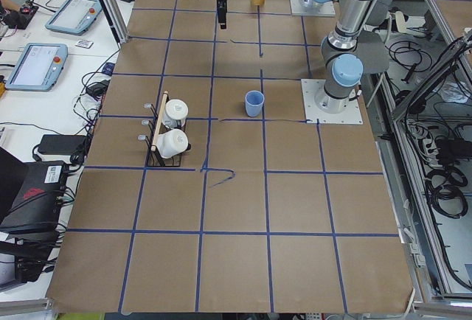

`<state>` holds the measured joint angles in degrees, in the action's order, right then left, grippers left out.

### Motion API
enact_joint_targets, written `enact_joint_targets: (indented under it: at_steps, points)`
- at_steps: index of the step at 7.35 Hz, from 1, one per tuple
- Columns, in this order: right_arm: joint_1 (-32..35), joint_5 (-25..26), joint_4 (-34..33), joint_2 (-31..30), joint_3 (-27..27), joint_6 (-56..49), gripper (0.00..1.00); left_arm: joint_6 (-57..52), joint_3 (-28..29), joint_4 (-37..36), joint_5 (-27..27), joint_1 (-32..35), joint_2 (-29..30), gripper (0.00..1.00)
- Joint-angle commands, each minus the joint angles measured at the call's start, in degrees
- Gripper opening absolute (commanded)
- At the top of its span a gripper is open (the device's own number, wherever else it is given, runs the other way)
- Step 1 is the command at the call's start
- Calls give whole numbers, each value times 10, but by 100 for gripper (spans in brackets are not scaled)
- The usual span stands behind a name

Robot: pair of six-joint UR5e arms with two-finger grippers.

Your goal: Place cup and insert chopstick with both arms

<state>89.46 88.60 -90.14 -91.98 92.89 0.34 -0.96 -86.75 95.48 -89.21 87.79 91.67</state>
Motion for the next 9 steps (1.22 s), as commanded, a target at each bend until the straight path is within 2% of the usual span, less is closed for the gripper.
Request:
enact_joint_targets:
  at_steps: [1,3,5,6,8,9]
  points:
    - [-1,2,-3,-1,3,4,100,-1,-1,0,0,-6,3,100]
    - [-8,12,6,5,6,4,100,-84,-18,0,0,-39,8,100]
    - [-39,55,12,5,32,5,100,-189,-117,-117,-1,-105,7,100]
    - [-66,55,12,6,40,4,100,-219,-176,-192,-3,-124,9,100]
    - [-136,47,5,6,96,2,100,-238,-274,-285,-28,-129,9,100]
    - [-149,47,8,6,119,4,100,-246,-292,-291,-37,-130,9,100]
